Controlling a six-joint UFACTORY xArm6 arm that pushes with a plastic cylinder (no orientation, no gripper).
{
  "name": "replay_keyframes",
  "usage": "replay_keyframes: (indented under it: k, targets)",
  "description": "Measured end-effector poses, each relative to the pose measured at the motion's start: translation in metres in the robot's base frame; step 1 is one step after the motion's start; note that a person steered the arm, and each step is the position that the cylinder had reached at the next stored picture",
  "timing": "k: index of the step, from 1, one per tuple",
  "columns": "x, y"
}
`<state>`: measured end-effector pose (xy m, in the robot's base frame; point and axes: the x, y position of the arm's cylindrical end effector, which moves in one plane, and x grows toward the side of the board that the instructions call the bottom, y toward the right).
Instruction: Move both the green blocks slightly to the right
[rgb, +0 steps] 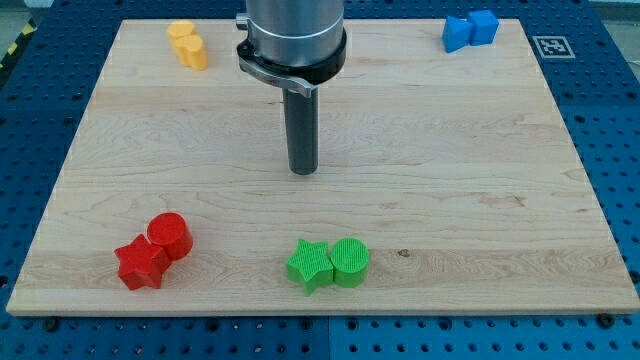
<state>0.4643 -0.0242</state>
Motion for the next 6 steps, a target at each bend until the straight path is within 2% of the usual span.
replay_keyframes:
  k: [1,3,4,6]
  targets:
    - [0.005,-0.003]
    - [0.072,-0.062]
    - [0.106,-0.067]
    - [0.12,-0.041]
